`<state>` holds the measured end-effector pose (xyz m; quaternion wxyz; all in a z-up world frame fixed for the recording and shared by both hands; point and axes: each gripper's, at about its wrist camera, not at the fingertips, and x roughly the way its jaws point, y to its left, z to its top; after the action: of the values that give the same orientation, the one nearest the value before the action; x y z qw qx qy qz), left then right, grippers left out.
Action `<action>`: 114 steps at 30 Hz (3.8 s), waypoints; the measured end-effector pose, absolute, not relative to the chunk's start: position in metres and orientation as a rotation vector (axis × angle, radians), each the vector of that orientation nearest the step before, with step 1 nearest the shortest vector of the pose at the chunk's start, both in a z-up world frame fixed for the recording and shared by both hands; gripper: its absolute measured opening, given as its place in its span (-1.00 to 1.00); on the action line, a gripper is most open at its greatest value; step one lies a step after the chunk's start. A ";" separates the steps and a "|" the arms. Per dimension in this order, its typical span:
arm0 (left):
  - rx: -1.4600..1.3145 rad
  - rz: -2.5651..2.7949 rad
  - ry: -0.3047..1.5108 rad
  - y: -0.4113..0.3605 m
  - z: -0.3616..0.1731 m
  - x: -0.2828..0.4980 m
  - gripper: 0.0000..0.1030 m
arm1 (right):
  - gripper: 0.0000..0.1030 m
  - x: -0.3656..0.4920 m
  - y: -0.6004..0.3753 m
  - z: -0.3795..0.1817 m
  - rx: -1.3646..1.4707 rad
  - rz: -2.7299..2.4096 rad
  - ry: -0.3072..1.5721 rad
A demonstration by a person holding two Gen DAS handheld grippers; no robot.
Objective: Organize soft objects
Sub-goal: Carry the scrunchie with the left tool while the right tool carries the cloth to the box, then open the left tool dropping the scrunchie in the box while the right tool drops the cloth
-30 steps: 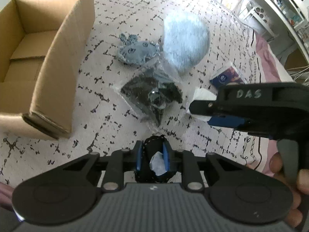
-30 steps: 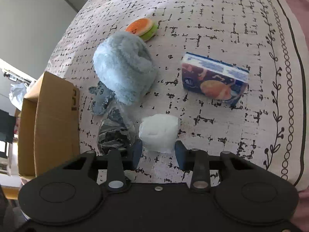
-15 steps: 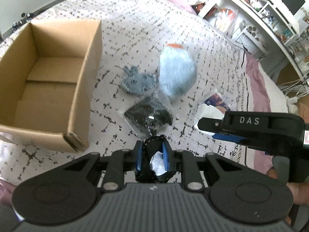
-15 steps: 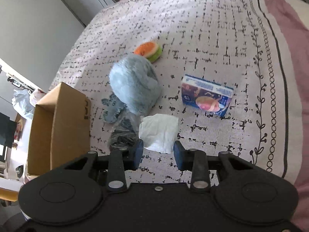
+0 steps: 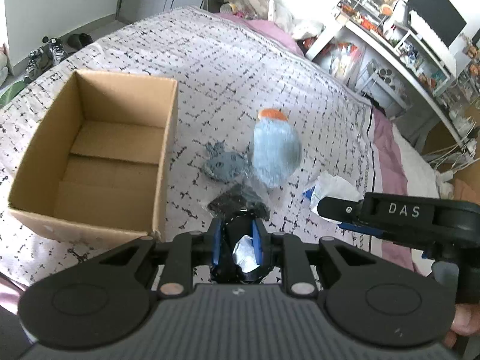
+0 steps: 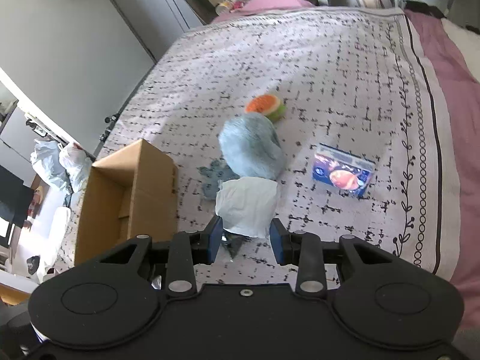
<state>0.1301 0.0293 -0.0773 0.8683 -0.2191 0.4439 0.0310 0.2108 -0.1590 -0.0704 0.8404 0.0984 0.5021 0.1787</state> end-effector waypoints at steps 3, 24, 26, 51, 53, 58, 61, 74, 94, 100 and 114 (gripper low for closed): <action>-0.467 0.072 0.906 0.036 -0.069 0.127 -0.60 | -0.34 0.207 -0.155 -0.063 0.210 0.383 1.048; -0.513 0.128 0.827 0.109 -0.034 0.110 -0.60 | -0.34 0.184 -0.085 -0.029 0.176 0.460 1.005; -0.521 0.136 0.827 0.117 -0.035 0.109 -0.60 | -0.34 0.184 -0.077 -0.028 0.172 0.467 1.007; -0.547 0.205 0.958 0.176 -0.098 0.133 -0.60 | -0.34 0.186 -0.015 -0.057 0.112 0.518 1.080; -0.536 0.206 0.971 0.175 -0.103 0.136 -0.60 | -0.34 0.188 -0.014 -0.061 0.111 0.514 1.087; -0.508 0.213 1.012 0.171 -0.115 0.146 -0.59 | -0.34 0.192 -0.015 -0.066 0.112 0.502 1.098; -0.491 0.217 1.034 0.169 -0.119 0.150 -0.55 | -0.34 0.194 -0.014 -0.068 0.111 0.504 1.102; -0.529 0.232 1.042 0.178 -0.100 0.141 -0.24 | -0.33 0.193 -0.007 -0.071 0.116 0.520 1.111; -0.540 0.263 1.005 0.204 -0.065 0.113 0.21 | -0.31 0.192 0.027 -0.088 0.130 0.576 1.139; -0.528 0.276 1.000 0.204 -0.059 0.111 0.31 | -0.01 0.191 0.021 -0.090 0.155 0.596 1.170; -0.481 0.294 0.986 0.174 -0.044 0.115 0.50 | 0.12 0.190 -0.038 -0.065 0.179 0.585 1.122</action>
<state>0.1148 0.1745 -0.0443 0.8430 -0.2279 0.4670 0.1392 0.1897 -0.0379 -0.0646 0.8027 0.0834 0.5237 0.2728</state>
